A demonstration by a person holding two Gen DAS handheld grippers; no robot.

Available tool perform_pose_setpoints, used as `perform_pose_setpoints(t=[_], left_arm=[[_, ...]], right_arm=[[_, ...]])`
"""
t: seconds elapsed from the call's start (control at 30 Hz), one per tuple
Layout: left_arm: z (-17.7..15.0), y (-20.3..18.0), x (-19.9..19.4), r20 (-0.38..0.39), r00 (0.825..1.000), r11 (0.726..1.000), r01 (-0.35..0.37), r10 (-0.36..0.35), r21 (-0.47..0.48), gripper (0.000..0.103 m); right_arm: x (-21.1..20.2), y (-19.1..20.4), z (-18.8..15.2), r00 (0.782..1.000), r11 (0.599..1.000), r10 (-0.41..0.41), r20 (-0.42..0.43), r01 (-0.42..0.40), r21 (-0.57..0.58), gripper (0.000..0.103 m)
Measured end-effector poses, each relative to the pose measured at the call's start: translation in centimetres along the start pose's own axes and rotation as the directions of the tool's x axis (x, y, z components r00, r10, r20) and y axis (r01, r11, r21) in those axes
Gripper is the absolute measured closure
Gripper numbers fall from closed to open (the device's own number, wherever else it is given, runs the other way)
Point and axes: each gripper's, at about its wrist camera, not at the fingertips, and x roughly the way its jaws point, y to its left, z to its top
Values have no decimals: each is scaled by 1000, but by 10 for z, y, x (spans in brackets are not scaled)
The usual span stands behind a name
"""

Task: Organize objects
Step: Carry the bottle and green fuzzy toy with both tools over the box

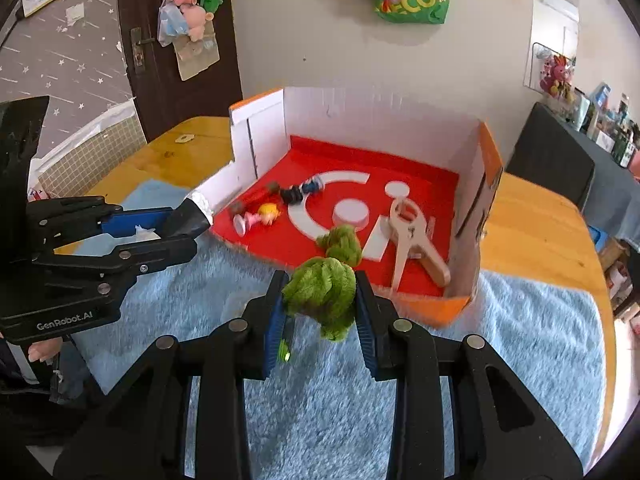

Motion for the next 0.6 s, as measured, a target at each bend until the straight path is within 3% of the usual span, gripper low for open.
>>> perform_pose_setpoints(t=[0.37,0.6], left_arm=[[69,11,30,6,999,998,-54,54,40,68],[106,24,84,-78,992,994,-97,101,49,68]], right_arm=[[35,-22,70,998,998,-57,-22,56,-35,72],[77,-47,103,988,994,-108,-112,106,-25,72]])
